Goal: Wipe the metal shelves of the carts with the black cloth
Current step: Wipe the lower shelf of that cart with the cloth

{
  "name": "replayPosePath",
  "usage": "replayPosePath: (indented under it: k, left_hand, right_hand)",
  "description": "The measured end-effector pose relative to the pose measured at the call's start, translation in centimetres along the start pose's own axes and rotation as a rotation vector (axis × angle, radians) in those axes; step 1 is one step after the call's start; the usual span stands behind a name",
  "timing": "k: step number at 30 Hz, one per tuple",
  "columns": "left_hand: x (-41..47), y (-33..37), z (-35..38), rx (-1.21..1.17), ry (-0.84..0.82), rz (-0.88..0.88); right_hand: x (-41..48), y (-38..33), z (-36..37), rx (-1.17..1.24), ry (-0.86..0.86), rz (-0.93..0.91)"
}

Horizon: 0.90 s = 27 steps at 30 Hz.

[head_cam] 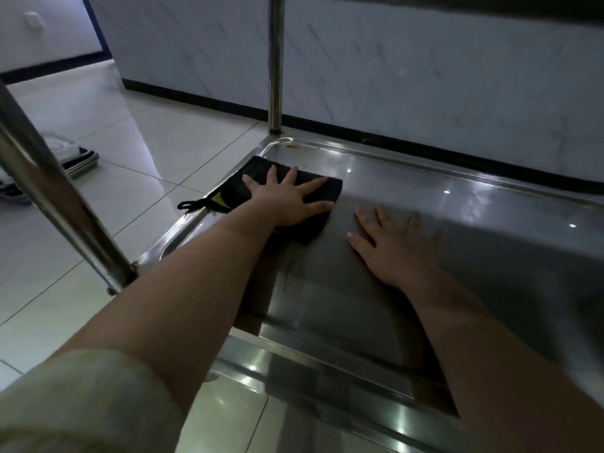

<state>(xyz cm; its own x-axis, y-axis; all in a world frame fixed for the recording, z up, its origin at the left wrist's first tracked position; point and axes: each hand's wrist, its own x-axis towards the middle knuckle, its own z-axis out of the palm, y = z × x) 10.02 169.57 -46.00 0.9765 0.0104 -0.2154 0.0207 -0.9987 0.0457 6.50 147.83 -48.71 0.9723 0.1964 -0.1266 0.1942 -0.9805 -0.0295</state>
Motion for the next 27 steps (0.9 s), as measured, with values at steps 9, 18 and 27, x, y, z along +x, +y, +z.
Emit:
replayPosePath:
  k: [9, 18, 27]
  left_hand:
    - [3.8, 0.9, -1.2, 0.014, 0.012, 0.015]
    - [-11.8, -3.6, 2.0, -0.003, -0.090, -0.047]
    - [-16.5, 4.3, 3.8, 0.006, -0.092, -0.035]
  right_hand:
    - [0.4, 0.2, -0.1, 0.016, 0.025, 0.031]
    - [0.6, 0.4, -0.4, 0.081, -0.009, 0.040]
    - [0.3, 0.2, -0.4, 0.175, -0.012, 0.002]
